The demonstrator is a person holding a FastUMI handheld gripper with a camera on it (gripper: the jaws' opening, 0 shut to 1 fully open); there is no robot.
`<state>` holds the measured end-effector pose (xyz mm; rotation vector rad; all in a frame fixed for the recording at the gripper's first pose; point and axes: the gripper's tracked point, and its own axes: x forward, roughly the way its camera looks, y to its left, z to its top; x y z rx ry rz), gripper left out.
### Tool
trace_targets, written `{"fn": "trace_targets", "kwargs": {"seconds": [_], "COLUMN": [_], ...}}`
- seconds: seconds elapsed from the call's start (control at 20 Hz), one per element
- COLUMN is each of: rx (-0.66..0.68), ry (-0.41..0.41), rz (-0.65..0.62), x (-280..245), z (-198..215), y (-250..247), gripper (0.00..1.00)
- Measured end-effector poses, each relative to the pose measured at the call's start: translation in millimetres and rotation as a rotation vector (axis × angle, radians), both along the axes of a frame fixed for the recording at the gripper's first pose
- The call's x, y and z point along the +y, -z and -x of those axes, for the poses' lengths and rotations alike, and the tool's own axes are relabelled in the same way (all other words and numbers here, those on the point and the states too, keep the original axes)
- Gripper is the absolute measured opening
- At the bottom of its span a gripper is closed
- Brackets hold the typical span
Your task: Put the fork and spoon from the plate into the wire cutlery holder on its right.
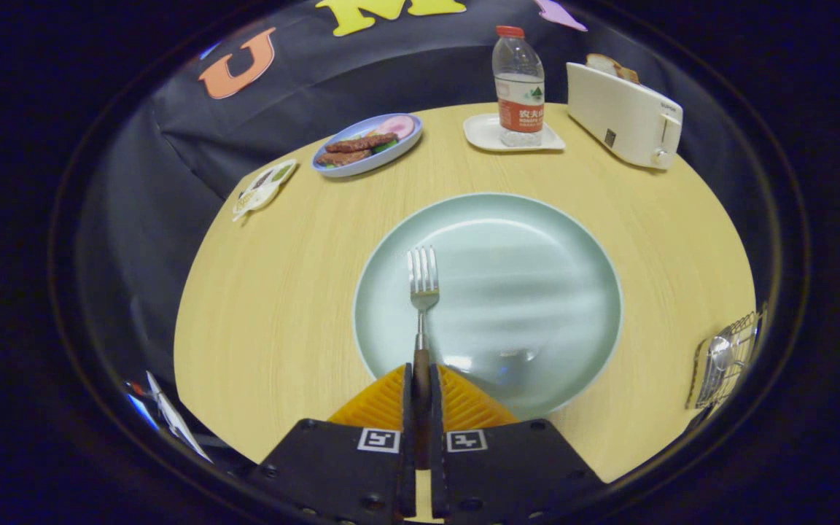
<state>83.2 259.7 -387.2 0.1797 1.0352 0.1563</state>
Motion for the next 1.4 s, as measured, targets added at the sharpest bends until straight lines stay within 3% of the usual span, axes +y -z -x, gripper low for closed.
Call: {"fn": "trace_targets", "kwargs": {"seconds": [0.1, 0.15, 0.45, 0.7, 1.4], "rx": [0.003, 0.0, -0.034, -0.058, -0.033], "ry": [-0.011, -0.022, -0.116, -0.13, -0.017], "rz": [0.003, 0.012, 0.004, -0.004, 0.029], "x": [-3, -7, -35, -89, -283], "z": [4, 7, 31, 46, 100], "y": [-4, -7, -47, -82, -117], "gripper": [0.08, 0.02, 0.02, 0.02, 0.02]}}
